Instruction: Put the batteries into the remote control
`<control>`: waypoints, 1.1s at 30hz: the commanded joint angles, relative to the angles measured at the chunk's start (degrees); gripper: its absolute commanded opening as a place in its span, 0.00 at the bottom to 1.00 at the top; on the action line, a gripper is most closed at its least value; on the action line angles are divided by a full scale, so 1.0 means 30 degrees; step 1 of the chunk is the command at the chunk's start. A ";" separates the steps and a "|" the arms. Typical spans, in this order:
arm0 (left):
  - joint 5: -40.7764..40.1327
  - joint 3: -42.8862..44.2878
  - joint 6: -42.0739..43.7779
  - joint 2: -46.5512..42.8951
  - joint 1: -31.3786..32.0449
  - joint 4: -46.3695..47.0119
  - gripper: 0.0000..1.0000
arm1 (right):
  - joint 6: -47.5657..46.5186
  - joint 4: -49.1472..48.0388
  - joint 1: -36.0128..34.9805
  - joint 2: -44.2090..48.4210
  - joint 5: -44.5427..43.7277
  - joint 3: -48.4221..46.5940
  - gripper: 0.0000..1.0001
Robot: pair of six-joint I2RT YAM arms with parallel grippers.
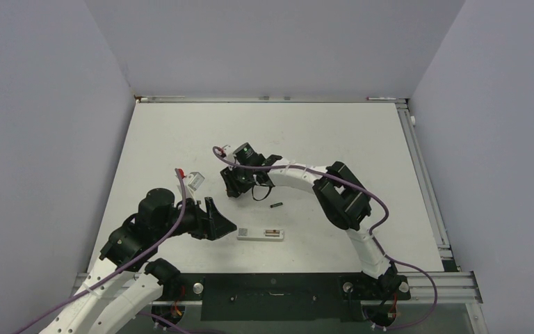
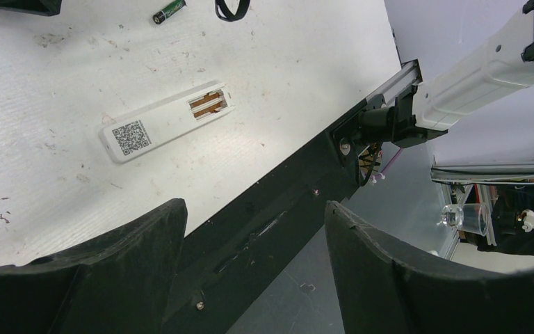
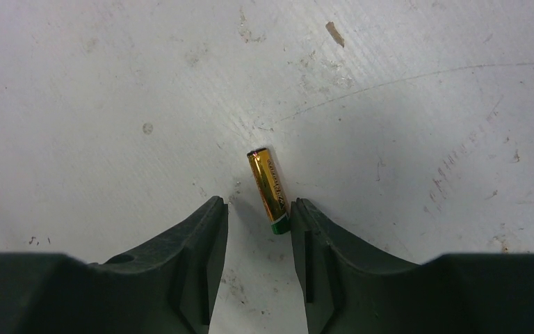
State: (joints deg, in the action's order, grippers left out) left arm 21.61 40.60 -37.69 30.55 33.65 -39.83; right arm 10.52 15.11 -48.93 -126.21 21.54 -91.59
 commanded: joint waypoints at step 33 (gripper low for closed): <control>0.0122 -0.0013 0.0155 -0.0118 -0.0077 0.0878 0.70 | -0.2710 0.3458 -0.2027 -0.1669 -0.5828 -0.1949 0.26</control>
State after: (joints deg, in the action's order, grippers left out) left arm 21.63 40.47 -37.67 30.55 33.65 -39.77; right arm 3.36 21.69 -54.37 -128.25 5.76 -96.99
